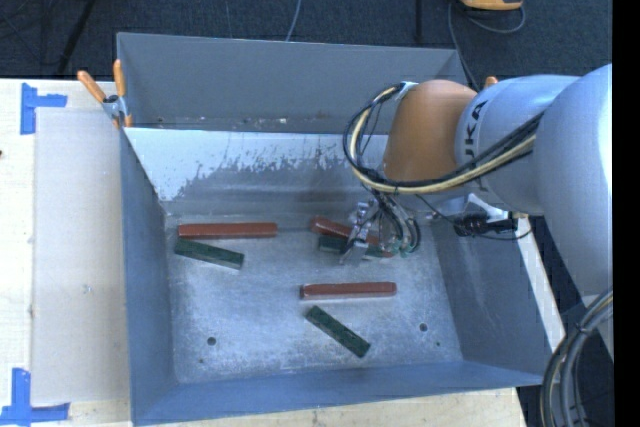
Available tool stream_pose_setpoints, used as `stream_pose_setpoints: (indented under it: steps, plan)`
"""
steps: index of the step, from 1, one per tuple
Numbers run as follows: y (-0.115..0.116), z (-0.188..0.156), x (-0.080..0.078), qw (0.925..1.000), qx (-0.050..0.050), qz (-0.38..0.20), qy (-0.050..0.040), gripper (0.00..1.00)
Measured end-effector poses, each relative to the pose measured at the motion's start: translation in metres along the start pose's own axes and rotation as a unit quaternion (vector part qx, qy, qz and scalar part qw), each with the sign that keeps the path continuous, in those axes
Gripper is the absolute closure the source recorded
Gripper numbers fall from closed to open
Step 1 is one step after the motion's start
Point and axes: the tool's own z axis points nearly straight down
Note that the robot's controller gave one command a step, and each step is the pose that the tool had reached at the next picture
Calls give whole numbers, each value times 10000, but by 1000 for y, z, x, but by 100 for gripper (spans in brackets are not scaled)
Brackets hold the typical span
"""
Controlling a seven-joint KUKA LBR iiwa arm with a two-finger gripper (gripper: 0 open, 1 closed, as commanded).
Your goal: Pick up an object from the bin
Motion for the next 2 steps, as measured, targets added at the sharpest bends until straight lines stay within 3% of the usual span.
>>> stream_pose_setpoints:
  steps: [1,2]
  plan:
    - [0,-32,0,10000,-4,-13,-9,100]
    - [1,-117,-2,10000,-13,-35,-35,100]
